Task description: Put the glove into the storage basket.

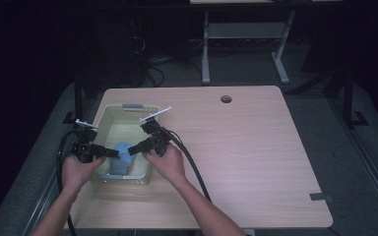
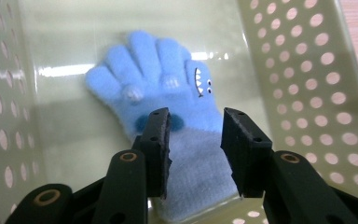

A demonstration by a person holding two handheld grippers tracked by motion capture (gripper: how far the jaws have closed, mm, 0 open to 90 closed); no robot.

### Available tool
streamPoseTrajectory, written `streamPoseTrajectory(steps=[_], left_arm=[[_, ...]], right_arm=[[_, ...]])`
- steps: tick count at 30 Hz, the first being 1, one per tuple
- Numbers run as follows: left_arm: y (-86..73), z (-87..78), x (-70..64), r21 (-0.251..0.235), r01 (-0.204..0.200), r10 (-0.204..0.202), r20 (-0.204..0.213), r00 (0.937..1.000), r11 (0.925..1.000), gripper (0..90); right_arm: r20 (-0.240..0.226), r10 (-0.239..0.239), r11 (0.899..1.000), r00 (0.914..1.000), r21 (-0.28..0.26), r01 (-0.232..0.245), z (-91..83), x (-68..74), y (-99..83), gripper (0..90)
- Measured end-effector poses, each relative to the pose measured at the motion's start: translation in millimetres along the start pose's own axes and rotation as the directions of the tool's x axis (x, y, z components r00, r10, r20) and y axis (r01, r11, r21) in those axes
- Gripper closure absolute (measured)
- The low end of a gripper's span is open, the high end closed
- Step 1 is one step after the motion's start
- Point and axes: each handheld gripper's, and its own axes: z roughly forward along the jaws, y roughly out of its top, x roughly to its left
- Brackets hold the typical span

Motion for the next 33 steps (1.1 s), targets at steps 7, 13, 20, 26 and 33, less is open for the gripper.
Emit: streamPoseTrajectory(steps=[7,13,20,26,33], left_arm=[[-0.7,-2.4,-1.6,-0.024,0.002,-0.001,0.016,0.9999,0.9997,59.3],[0.6,-4.0,-3.0,-0.044,-0.004,0.005,0.016,0.9999,0.9990,57.7],[1.8,-4.4,-5.4,-0.054,-0.006,0.007,0.024,0.9997,0.9985,56.3],[1.7,-8.9,-4.8,-0.082,0.003,0.000,0.044,0.9990,0.9966,54.4],[4.7,-12.4,-10.7,-0.109,0.000,0.007,0.062,0.9980,0.9941,51.9]], right_arm=[[-0.004,0.004,1.000,1.0000,-0.010,-0.004,-5.0,-1.5,-1.1,59.6],[-0.002,0.006,1.000,1.0000,-0.017,-0.006,-9.8,-3.5,-1.7,58.7],[0.000,0.003,1.000,1.0000,-0.029,-0.003,-14.5,-5.3,-1.6,58.1],[0.002,0.004,0.999,1.0000,-0.033,-0.004,-21.6,-7.3,-2.2,56.8],[-0.002,0.009,0.999,1.0000,-0.042,-0.010,-29.2,-9.1,-2.5,54.8]])
